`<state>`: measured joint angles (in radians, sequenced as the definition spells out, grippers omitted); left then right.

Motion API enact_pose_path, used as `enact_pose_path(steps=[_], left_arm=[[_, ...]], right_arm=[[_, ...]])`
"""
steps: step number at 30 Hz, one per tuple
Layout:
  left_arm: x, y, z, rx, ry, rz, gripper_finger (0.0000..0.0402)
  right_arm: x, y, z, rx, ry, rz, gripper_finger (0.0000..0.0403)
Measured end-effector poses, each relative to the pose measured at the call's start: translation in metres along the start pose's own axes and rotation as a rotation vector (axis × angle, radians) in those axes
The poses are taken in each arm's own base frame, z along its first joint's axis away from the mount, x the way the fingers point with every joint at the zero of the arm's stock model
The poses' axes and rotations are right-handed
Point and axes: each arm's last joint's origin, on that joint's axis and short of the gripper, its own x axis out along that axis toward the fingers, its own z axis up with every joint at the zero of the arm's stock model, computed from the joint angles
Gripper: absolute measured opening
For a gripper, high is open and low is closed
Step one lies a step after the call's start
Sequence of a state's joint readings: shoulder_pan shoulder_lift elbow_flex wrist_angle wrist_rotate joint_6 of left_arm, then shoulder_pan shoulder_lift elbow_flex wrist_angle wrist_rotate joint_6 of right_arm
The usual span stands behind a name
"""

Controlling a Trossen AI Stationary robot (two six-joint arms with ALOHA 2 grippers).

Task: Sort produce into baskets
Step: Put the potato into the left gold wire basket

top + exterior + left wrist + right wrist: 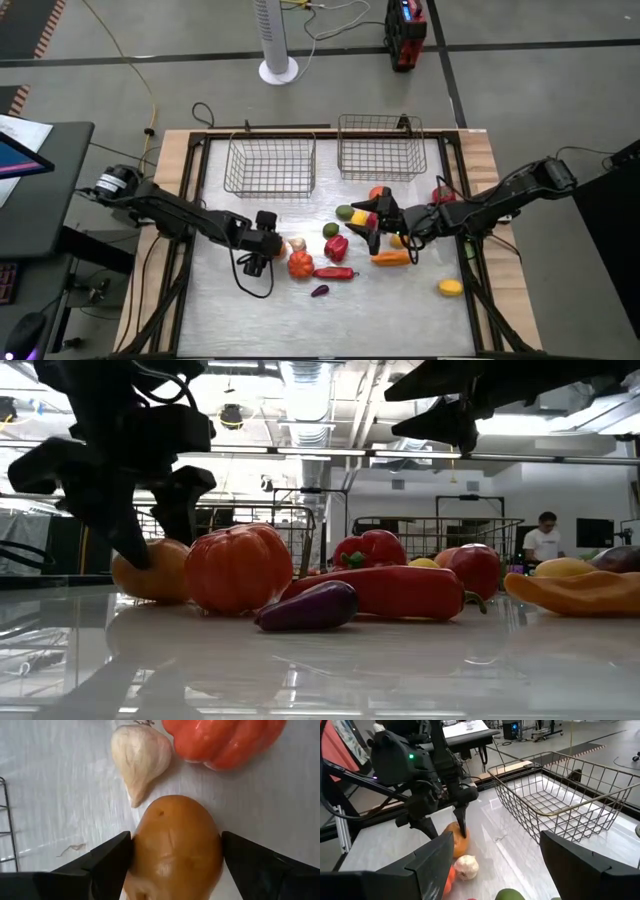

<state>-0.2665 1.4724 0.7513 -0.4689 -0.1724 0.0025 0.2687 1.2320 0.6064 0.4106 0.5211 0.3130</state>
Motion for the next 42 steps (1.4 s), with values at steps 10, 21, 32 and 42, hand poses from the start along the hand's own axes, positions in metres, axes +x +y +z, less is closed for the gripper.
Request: enact_pose_path(steps=[10,21,32,42], left_arm=[[-0.007,0.002,-0.007,-0.002,0.040,0.026,0.0234],[-0.066,0.020,0.009,-0.024,-0.105,0.154,0.0229],[-0.129,0.087,0.001,-0.226,-0.421,0.513,0.0235],[-0.130,0.149,-0.020,-0.458,-0.390,0.667,0.0276]], right_arm=[[0.002,-0.003,0.000,-0.008,0.003,-0.016,0.0323],[0.003,-0.005,0.001,0.009,0.002,-0.023,0.0323],[0.003,-0.004,0.001,0.026,0.007,-0.001,0.0323],[0.002,-0.002,0.000,0.028,0.010,0.008,0.0323]])
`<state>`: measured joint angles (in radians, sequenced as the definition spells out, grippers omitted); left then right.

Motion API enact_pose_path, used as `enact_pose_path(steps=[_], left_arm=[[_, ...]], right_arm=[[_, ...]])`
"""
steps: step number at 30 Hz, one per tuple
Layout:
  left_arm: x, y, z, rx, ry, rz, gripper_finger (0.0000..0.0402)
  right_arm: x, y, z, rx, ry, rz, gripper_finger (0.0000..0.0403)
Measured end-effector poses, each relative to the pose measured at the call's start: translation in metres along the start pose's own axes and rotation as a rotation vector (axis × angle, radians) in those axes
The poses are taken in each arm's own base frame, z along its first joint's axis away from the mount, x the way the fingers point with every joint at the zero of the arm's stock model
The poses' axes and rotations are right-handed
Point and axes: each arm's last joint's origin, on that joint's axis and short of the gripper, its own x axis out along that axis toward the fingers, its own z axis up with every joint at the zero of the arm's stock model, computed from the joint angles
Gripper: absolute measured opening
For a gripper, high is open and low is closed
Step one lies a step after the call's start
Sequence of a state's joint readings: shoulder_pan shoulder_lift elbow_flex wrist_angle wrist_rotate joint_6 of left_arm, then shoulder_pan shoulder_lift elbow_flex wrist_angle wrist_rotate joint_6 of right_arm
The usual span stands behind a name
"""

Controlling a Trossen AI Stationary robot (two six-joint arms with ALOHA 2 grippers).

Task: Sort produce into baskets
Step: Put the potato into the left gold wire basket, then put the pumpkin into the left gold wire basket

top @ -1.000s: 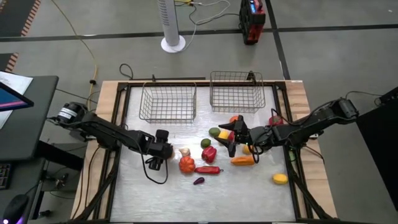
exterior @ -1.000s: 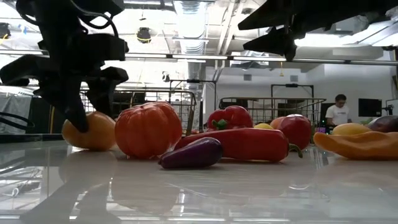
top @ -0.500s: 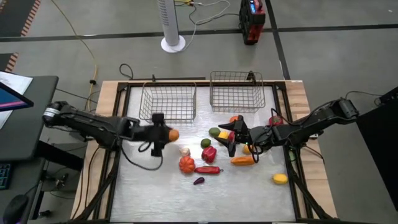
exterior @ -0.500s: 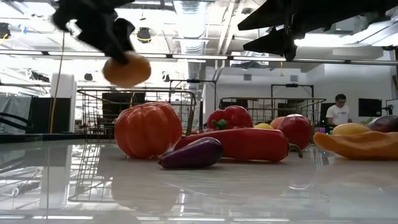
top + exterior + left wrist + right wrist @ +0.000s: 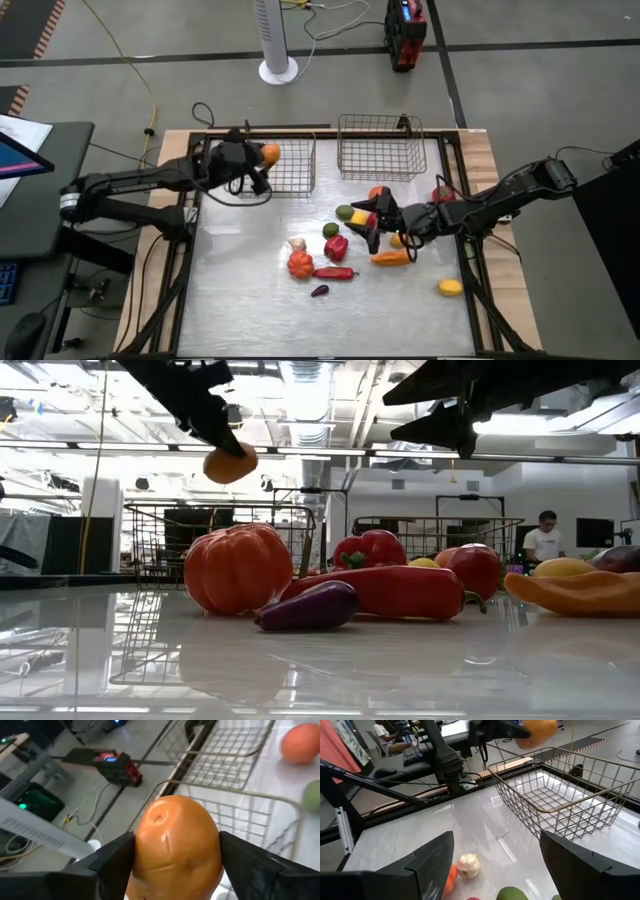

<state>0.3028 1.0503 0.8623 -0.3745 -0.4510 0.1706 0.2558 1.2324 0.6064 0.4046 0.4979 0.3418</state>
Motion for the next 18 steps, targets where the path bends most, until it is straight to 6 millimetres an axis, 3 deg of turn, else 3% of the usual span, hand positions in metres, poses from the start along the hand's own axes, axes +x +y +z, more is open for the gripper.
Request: enact_pose_path(steps=[8,11,14,18], left_arm=[[-0.006,0.011,0.008,0.031,0.030,0.015,0.0366],[-0.016,0.008,0.014,-0.037,0.047,-0.131,0.0378],[-0.025,-0.010,0.015,-0.110,0.068,-0.374,0.0377],[-0.035,-0.050,0.011,-0.095,0.150,-0.603,0.0371]], right_arm=[[0.000,0.000,0.000,-0.013,0.006,0.000,0.0323],[0.000,0.000,-0.001,-0.014,0.007,0.000,0.0323],[0.000,0.000,-0.001,-0.014,0.008,0.001,0.0323],[0.000,0.000,-0.001,-0.014,0.008,0.001,0.0323]])
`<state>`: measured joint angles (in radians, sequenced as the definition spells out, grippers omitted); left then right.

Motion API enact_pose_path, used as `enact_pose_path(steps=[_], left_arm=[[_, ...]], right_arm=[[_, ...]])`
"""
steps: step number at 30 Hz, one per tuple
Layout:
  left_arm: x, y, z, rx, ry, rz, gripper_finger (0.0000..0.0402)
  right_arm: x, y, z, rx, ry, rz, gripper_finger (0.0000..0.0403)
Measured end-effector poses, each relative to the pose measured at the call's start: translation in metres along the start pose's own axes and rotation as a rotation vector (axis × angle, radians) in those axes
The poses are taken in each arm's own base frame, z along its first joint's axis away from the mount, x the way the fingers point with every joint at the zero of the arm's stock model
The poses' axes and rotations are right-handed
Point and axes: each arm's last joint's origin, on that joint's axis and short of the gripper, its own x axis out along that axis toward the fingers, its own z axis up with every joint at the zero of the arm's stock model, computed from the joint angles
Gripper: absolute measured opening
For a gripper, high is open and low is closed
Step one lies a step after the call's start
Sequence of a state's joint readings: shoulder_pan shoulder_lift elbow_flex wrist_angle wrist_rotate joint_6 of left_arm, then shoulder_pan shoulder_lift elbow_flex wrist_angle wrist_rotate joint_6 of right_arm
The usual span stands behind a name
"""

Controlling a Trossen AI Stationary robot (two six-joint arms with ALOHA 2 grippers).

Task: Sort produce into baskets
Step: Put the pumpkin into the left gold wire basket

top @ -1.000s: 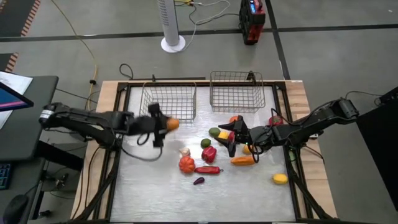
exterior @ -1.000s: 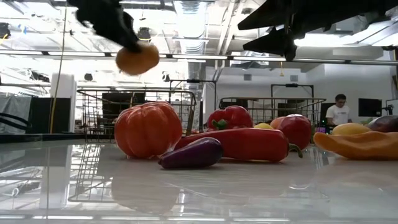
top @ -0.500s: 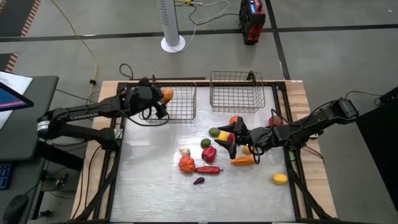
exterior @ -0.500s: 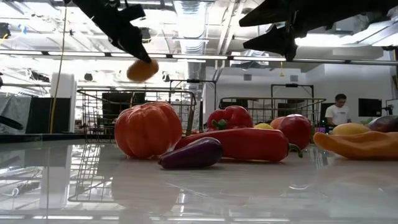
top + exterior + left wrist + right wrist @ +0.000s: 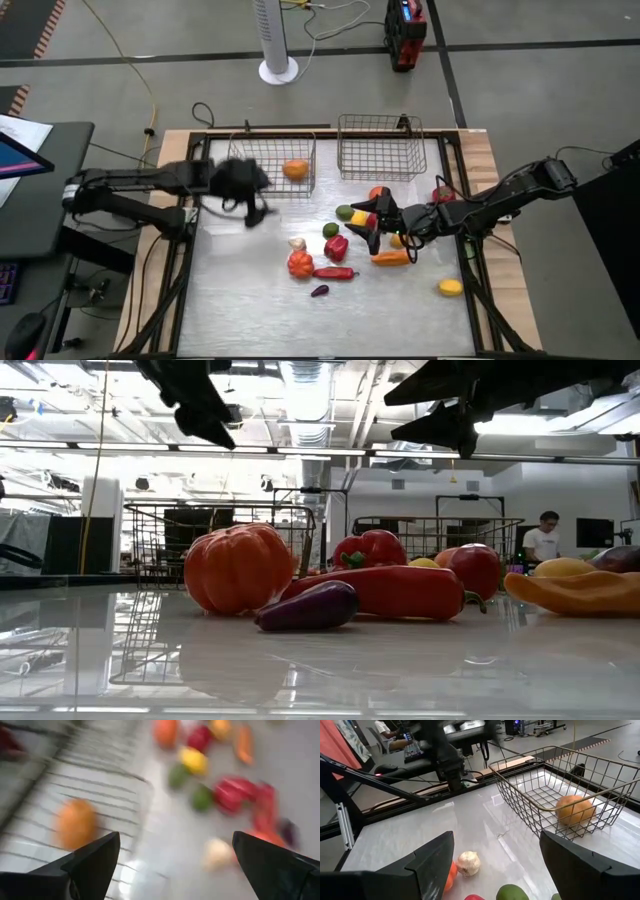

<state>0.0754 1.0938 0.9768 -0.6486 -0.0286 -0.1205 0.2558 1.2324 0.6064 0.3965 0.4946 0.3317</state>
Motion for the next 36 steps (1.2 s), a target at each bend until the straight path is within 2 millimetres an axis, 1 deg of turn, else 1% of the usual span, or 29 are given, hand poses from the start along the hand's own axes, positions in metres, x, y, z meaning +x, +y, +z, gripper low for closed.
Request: enact_pose_path(steps=[4,7,9,13,17,21,26,30,33,36], left_arm=[[0.020,-0.048,-0.008,0.102,0.073,-0.127,0.0369],[0.038,-0.079,-0.015,0.227,0.087,-0.159,0.0368],[0.051,-0.097,-0.021,0.270,0.103,-0.160,0.0368],[0.078,-0.120,-0.030,0.298,0.141,-0.148,0.0368],[0.100,-0.138,-0.031,0.345,0.162,-0.154,0.0370],[0.121,-0.150,-0.032,0.448,0.186,-0.086,0.0379],[0.141,-0.158,-0.039,0.564,0.238,-0.038,0.0385],[0.149,-0.156,-0.048,0.599,0.301,0.015,0.0385],[0.149,-0.154,-0.051,0.581,0.325,0.026,0.0384],[0.149,-0.154,-0.051,0.579,0.328,0.036,0.0371]], right_arm=[[0.000,0.000,0.000,0.000,0.000,0.000,0.0323],[0.000,0.000,0.000,0.001,-0.001,0.000,0.0323],[0.000,0.000,0.000,0.001,-0.001,0.000,0.0323],[0.000,-0.001,0.000,0.001,-0.001,-0.003,0.0323],[0.000,-0.001,0.000,0.000,-0.002,-0.003,0.0323],[0.000,-0.001,0.000,-0.003,-0.001,-0.003,0.0323],[0.000,-0.001,-0.001,-0.008,0.010,-0.006,0.0323],[0.000,-0.001,-0.002,-0.013,0.023,-0.011,0.0323],[0.000,-0.001,-0.002,-0.012,0.022,-0.011,0.0323],[0.000,-0.001,-0.002,-0.009,0.017,-0.010,0.0323]])
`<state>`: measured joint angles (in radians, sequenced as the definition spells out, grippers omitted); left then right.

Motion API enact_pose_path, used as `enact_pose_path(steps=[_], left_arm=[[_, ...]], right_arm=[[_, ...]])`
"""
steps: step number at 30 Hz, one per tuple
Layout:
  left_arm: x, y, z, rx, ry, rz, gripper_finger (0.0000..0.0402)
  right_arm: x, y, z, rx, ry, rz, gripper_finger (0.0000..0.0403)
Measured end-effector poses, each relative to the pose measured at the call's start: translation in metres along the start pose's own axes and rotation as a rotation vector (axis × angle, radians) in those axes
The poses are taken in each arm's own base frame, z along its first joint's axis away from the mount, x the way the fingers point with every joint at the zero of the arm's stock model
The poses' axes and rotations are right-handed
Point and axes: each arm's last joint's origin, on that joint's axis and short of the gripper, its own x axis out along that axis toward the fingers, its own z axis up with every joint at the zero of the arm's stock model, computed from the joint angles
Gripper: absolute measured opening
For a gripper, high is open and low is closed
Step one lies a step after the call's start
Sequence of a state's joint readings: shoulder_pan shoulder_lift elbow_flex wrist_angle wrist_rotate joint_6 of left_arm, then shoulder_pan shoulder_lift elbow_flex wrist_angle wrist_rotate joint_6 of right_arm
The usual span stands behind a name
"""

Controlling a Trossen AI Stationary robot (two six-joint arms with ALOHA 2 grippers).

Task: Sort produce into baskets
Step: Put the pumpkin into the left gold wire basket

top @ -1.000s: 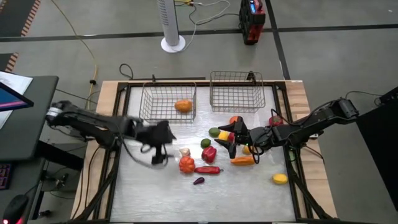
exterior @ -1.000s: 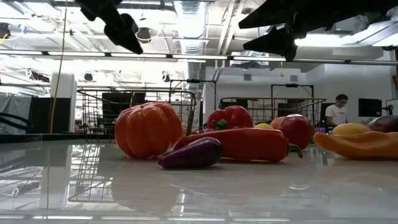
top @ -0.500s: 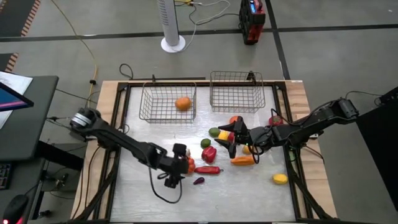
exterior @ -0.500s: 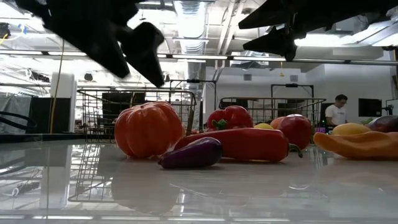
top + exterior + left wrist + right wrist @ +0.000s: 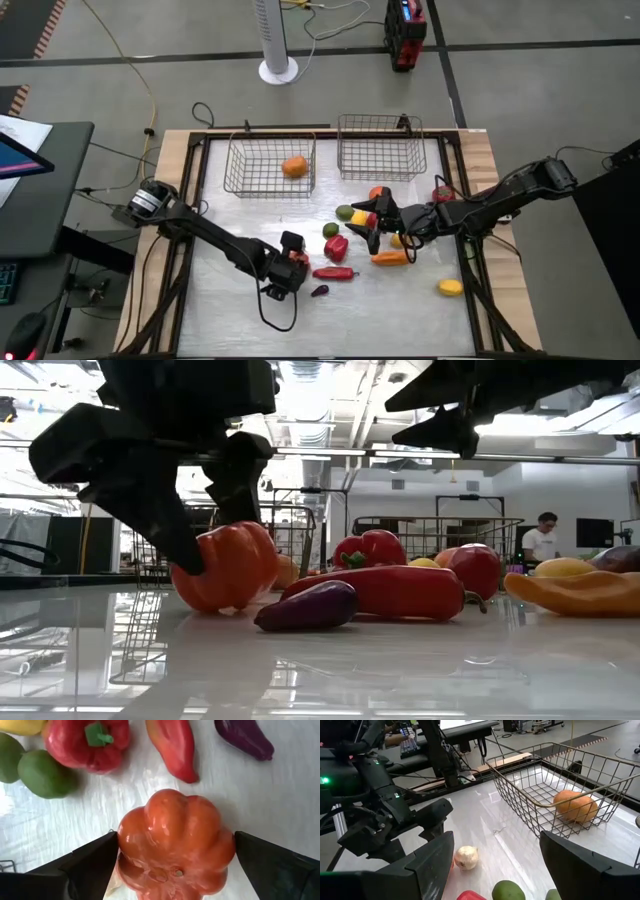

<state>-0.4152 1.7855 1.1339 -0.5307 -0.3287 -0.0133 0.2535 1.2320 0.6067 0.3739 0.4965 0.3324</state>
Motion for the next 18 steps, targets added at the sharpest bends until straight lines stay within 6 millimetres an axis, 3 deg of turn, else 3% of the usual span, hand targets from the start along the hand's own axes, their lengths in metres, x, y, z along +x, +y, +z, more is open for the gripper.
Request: enact_pose_path(steps=[8,13,18], left_arm=[[-0.009,0.004,-0.003,-0.001,0.023,0.035,0.0301],[-0.044,0.019,0.001,-0.009,-0.042,0.126,0.0298],[-0.094,0.050,-0.006,-0.040,-0.137,0.379,0.0301]], right_arm=[[0.000,0.000,0.000,0.011,-0.001,0.000,0.0323],[0.000,0.000,0.000,0.011,-0.002,0.000,0.0323],[0.000,0.000,0.000,0.015,-0.002,0.000,0.0323]])
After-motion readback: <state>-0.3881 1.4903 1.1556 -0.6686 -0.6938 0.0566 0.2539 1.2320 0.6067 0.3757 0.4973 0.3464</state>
